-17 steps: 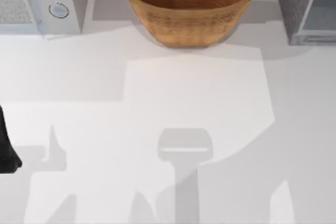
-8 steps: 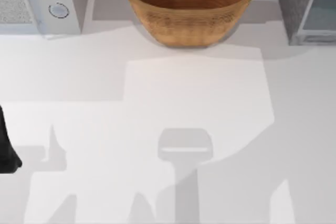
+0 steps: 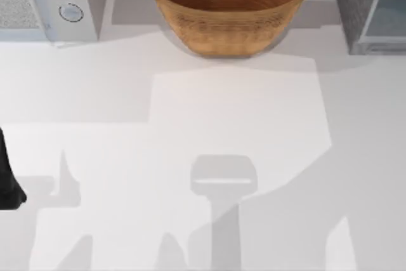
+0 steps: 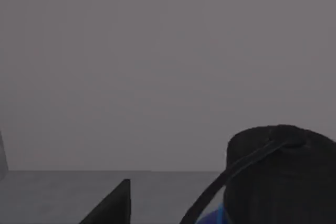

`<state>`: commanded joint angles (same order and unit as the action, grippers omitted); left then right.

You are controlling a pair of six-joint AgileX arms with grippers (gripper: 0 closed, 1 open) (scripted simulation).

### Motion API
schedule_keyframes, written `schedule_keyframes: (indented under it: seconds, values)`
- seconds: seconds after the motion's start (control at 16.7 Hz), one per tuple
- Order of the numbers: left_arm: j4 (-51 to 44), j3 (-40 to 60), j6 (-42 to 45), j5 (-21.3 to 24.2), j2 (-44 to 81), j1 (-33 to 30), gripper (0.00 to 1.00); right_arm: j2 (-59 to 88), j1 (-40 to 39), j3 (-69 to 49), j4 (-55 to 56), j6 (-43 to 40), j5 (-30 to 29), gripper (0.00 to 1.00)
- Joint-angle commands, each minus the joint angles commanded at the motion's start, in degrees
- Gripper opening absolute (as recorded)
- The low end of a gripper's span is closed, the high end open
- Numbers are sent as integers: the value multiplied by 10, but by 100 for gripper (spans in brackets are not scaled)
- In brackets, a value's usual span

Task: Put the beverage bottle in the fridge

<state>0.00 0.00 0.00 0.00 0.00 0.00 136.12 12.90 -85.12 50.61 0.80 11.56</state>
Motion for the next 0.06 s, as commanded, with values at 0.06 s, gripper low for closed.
schedule_keyframes:
  seconds: [0.06]
  values:
    - [0,0,0,0,0,0,100,0,0,0,0,0,0,100]
